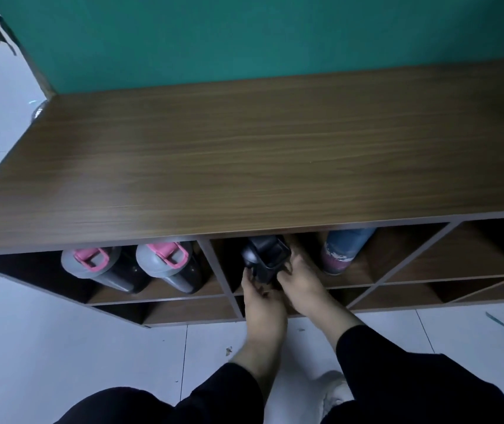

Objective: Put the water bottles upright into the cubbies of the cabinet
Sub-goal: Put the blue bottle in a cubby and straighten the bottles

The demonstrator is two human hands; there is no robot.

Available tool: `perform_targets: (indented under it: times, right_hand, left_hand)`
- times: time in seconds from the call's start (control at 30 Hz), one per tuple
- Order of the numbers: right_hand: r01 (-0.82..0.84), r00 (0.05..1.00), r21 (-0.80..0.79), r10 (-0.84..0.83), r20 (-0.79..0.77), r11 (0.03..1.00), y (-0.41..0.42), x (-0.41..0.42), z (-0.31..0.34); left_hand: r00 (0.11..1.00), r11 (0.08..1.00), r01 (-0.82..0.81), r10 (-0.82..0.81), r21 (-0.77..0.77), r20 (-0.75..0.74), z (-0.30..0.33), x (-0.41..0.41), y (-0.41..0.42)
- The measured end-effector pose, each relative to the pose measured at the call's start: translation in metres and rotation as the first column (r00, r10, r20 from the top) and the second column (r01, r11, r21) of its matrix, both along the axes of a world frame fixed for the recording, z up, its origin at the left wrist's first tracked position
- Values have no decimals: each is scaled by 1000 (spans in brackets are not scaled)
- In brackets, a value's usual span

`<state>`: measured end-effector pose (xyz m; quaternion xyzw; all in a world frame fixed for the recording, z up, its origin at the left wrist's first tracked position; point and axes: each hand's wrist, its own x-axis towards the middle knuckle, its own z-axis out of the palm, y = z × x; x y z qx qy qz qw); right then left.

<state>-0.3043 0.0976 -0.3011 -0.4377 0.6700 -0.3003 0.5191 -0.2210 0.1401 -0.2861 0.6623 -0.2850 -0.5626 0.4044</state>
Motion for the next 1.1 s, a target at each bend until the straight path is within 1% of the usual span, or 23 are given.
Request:
perform_targets:
  times: [0.07,0.17,0.23,0.3,0.33,0.43,0.5,0.57,0.63,0.73,0.77,0.8,0.83,0.87,0.9,0.93,0.97,1.03,1.07,1.1]
  right_hand:
    - [27,998,12,-28,48,1000,-1,8,1]
    - [133,983,8,-133,125,991,5,16,7]
    - [175,975,-13,-172,138,984,12,20,7]
    - [193,972,-21,-188,141,981,16,19,3]
    - [193,971,-22,-188,144,981,16,18,4]
    - [204,970,-32,-198,142,978,14,11,4]
    - [189,971,-45,-180,159,981,13,7,4]
    - [130,986,-51,-124,110,990,13,4,4]
    - [87,996,-33,-87,-14,996,17,-1,3]
    - [103,962,29,-92,-257,994,29,-5,9]
    - [68,952,61,-47,-303,996,34,-1,11]
    - [18,951,125,22,-309,992,38,8,16]
    - [-31,958,203,87,-274,979,42,20,19]
    - [-60,974,288,120,-194,956,45,34,24]
    - [-64,993,351,95,-72,934,47,50,25]
    - [-71,997,386,71,14,920,50,66,26]
    - [-57,992,402,6,128,914,51,82,25]
    - [-51,961,403,-66,270,914,49,110,26]
    - [-93,931,408,-66,359,908,47,122,28]
    - [-123,870,406,-98,483,906,44,133,33]
  left_hand:
    - [999,999,42,-42,-7,12,-3,6,-7]
    - [997,995,80,-78,-64,28,-4,13,-12]
    - [991,988,130,-127,-81,37,-2,16,-16]
    - [983,983,177,-174,-55,65,-3,16,-19]
    - [982,981,185,-182,-55,56,-4,16,-20]
    - [987,986,156,-158,-66,-32,-4,9,-24]
    - [986,986,160,-161,-41,-36,1,7,-24]
    - [986,986,162,-163,-31,-35,10,6,-22]
    - [990,990,141,-142,-17,-8,16,6,-16]
    - [983,997,81,-83,18,161,14,14,-4]
    - [982,999,47,-51,24,181,15,18,1]
    - [985,999,10,-18,47,173,14,23,7]
    - [988,996,-31,19,81,152,18,29,13]
    - [989,990,-98,86,103,117,23,37,18]
    - [982,977,-173,161,122,101,25,47,23]
    - [966,960,-248,235,128,105,28,57,27]
    - [944,939,-321,306,121,124,30,69,30]
    - [882,884,-462,448,78,143,36,91,30]
    - [853,857,-513,502,49,143,40,101,27]
    - [831,837,-547,540,22,134,47,109,23]
